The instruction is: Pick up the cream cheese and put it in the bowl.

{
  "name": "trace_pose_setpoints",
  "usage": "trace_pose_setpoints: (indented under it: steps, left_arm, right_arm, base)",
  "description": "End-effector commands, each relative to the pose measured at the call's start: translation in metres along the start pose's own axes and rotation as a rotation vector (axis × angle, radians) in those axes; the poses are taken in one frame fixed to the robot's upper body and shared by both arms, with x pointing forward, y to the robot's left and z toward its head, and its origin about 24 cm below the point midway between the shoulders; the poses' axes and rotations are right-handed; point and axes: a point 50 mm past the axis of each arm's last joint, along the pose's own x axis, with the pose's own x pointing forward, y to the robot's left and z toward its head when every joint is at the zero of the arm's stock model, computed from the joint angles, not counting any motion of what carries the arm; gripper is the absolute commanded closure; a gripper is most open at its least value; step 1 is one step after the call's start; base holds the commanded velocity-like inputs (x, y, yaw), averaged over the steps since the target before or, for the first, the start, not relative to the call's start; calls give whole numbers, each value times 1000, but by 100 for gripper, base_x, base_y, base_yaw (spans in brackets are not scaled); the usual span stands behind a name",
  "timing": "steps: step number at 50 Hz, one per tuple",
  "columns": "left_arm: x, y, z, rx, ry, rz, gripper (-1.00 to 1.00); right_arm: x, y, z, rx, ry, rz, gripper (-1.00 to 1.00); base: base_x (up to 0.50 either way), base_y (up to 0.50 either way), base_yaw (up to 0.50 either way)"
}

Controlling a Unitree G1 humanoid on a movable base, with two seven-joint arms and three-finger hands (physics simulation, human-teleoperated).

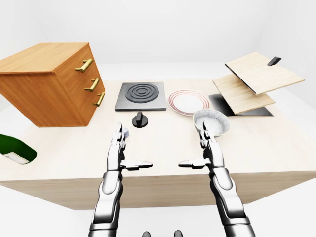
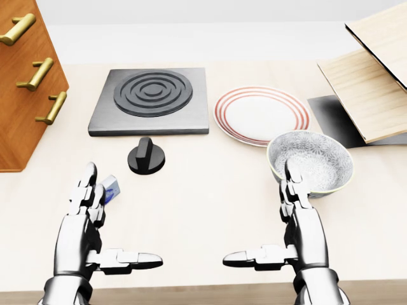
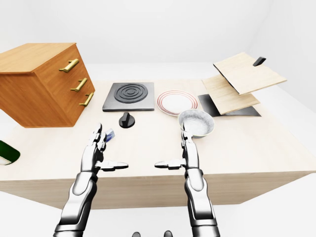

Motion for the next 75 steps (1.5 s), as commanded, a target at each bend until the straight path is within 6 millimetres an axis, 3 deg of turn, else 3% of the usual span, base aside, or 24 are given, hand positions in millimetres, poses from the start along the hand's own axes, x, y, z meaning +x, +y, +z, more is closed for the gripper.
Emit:
trace_pose_setpoints:
  steps: [1, 18, 35, 51, 55, 67, 75]
  left_arm:
    - [0, 9, 1, 14, -16, 15, -100]
    - [1, 9, 2, 15, -18, 15, -100]
    - [2, 9, 2, 33, -25, 12, -100]
    - [20, 62, 27, 178, -116, 135, -100]
    - [22, 73, 20, 186, -78, 156, -100]
    - [21, 76, 4, 208, -3, 148, -100]
    - [24, 73, -27, 202, 140, 126, -100]
  right_arm:
    - [-1, -4, 1, -51, -3, 5, -100]
    - [2, -7, 4, -33, -10, 12, -100]
    - [3, -7, 0, -24, -6, 21, -100]
    - [0, -4, 2, -16, -20, 49, -100]
    - [-1, -3, 3, -13, -23, 55, -100]
    - [-1, -3, 4, -10, -32, 55, -100]
    - [-2, -2, 4, -5, -35, 60, -100]
  base:
    - [0, 0, 0]
    - [0, 0, 0]
    - [32, 0, 0]
    - [0, 0, 0]
    - [0, 0, 0]
    - [0, 0, 0]
    - [0, 0, 0]
